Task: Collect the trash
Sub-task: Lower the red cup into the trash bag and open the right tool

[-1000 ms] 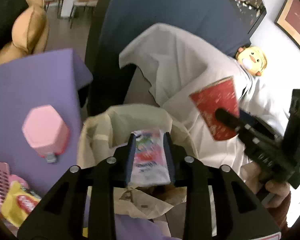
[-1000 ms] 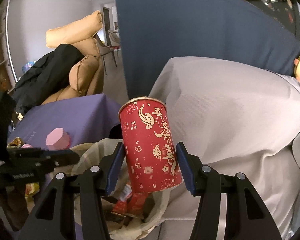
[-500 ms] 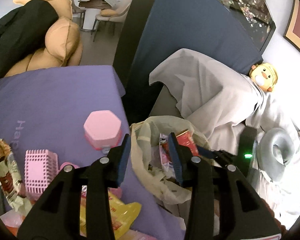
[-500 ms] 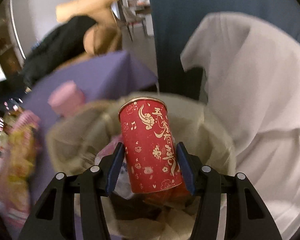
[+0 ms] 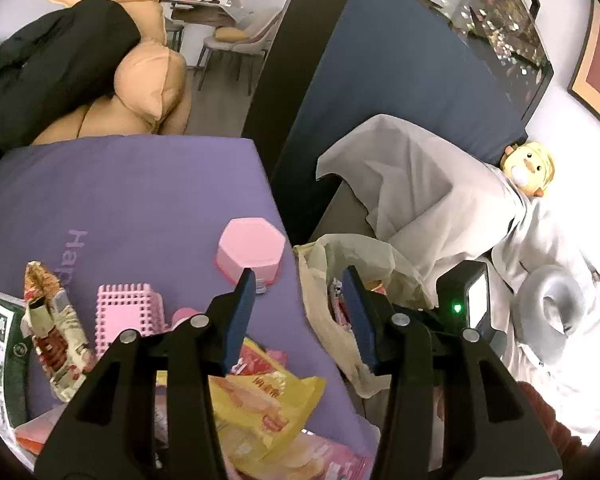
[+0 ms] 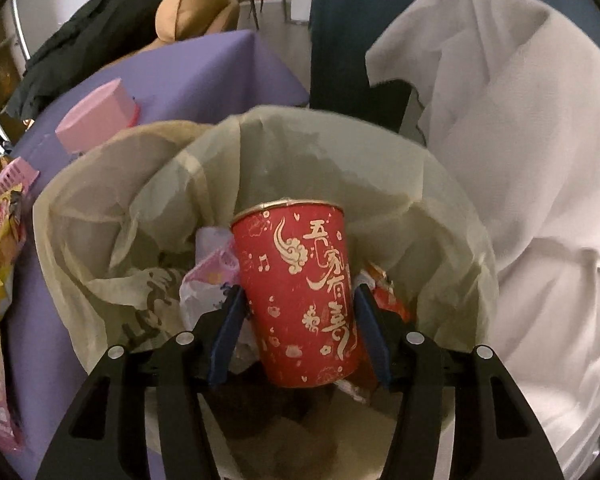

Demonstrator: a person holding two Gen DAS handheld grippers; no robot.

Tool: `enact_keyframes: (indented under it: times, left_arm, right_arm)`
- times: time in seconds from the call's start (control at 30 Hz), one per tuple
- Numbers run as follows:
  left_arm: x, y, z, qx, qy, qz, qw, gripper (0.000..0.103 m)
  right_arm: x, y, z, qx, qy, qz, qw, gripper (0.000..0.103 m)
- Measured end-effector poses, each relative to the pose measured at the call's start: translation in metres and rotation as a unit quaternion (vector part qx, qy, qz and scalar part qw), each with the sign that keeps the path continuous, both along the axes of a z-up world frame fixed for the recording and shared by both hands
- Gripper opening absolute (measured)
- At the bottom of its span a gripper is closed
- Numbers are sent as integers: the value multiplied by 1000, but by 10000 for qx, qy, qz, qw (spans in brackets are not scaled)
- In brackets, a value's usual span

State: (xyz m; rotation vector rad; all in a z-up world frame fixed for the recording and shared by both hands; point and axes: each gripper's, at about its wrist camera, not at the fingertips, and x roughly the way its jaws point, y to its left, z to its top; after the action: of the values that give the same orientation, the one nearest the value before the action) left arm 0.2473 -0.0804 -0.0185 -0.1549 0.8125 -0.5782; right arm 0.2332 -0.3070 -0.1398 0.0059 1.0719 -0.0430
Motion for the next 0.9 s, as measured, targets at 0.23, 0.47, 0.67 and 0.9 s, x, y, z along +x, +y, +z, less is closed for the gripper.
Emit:
enact_keyframes:
  times: [0.23, 0.47, 0.67, 0.9]
  left_arm:
    - [-4, 25, 9, -83, -170, 71, 9998, 47]
    - [-5, 62, 11, -79, -195, 248, 9995, 52]
    - [-9, 89, 3, 144, -169, 367, 9991, 52]
    - [-31, 122, -3, 543, -369, 462, 9968, 52]
  right_arm:
    - [-18, -14, 31, -170, -323, -355, 9987, 62]
    - [-30, -13, 65, -137, -684, -469, 9965, 62]
    - [-48, 14, 83, 186, -932, -375, 9948, 62]
    - [-59, 67, 92, 425, -1042, 303, 9932, 62]
